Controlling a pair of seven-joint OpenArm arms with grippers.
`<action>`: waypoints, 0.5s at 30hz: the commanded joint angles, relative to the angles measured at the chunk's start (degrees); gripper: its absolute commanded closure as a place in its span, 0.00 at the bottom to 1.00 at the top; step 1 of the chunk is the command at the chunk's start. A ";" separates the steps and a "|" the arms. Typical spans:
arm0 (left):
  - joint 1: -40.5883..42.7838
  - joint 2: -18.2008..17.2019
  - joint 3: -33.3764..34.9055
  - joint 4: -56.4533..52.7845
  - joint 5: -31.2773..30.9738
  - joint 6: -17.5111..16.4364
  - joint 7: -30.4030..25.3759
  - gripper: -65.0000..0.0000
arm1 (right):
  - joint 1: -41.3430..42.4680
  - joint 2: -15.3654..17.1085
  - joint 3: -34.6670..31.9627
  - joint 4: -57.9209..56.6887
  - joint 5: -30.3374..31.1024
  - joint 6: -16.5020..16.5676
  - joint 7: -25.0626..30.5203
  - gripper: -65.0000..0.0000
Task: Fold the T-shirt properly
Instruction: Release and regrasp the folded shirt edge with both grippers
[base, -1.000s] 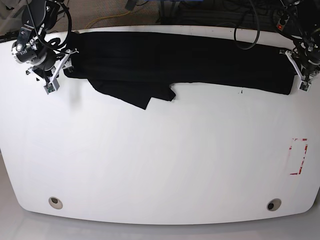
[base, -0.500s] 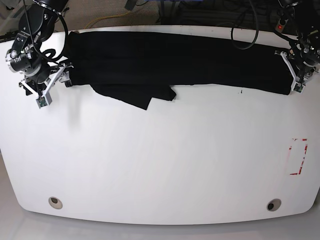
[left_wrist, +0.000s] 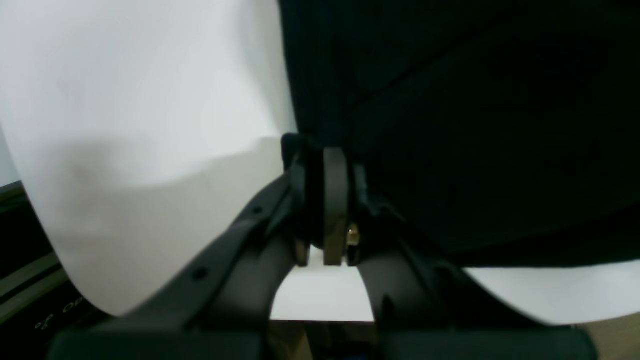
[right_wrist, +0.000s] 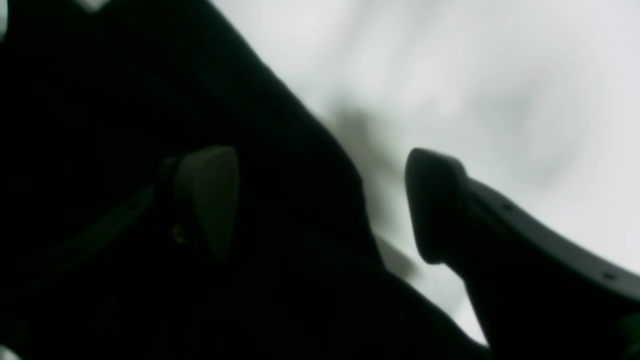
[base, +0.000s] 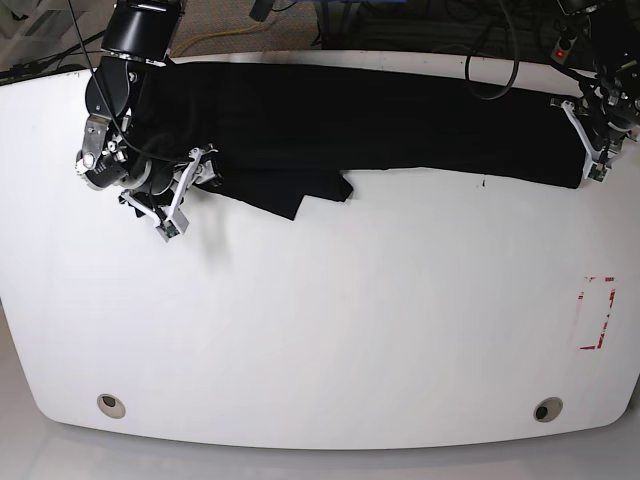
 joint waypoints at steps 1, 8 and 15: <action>-0.43 -0.81 -0.37 1.12 -0.18 0.32 -0.71 0.97 | 1.44 0.95 -1.32 -1.37 0.58 -0.07 3.58 0.26; -0.43 -0.72 -0.37 1.12 -0.18 0.32 -0.71 0.97 | 1.61 2.44 -4.57 -7.35 0.58 -0.07 8.85 0.26; -0.43 -0.72 -0.20 1.03 -0.18 0.32 -0.71 0.97 | 1.53 3.06 -6.94 -9.37 0.58 -0.07 12.02 0.61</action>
